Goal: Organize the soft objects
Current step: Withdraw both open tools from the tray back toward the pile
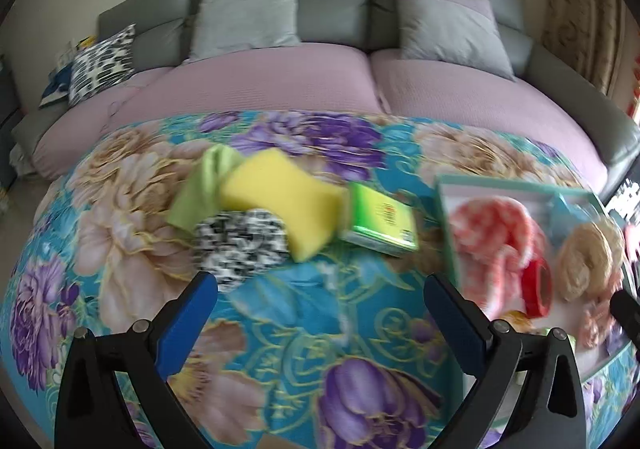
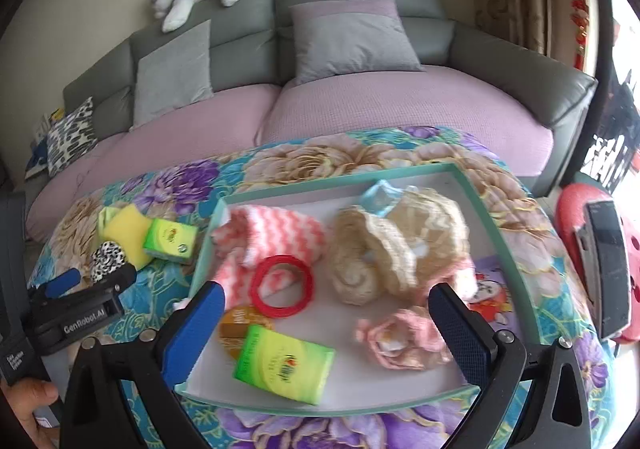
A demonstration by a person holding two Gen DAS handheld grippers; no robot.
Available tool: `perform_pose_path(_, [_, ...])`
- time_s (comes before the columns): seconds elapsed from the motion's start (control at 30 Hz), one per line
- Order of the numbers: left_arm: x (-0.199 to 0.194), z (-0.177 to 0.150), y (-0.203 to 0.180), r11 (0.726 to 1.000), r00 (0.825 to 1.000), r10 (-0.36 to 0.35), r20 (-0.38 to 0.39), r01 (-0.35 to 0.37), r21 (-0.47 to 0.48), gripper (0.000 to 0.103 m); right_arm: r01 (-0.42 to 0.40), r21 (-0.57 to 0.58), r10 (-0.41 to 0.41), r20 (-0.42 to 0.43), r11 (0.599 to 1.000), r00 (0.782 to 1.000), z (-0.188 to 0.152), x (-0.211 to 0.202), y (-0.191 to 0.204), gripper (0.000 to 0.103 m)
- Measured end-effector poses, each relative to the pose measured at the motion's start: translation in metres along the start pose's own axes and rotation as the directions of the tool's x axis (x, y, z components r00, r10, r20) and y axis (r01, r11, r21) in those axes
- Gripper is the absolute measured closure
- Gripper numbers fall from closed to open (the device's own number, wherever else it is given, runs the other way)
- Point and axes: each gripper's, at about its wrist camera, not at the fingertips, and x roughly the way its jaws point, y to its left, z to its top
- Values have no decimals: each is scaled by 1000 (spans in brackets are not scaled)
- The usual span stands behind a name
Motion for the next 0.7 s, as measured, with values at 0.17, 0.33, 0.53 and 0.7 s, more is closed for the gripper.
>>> perform_pose_path(0.17, [-2, 3, 41, 990, 993, 114, 17, -112, -88, 0, -48, -34, 47, -21, 998, 999, 0, 12, 29, 0])
perform_pose_path(0.33, [-3, 3, 77, 977, 992, 128, 19, -123, -173, 0, -73, -36, 72, -40, 997, 997, 0, 23, 52, 0])
perform_pose_path(0.53, [-6, 7, 100, 976, 994, 109, 15, -104, -191, 0, -81, -67, 77, -72, 994, 994, -2, 36, 81, 0])
perform_pose_path(0.7, [-6, 13, 107, 978, 995, 97, -15, -98, -183, 0, -97, -70, 91, -84, 993, 992, -2, 43, 102, 0])
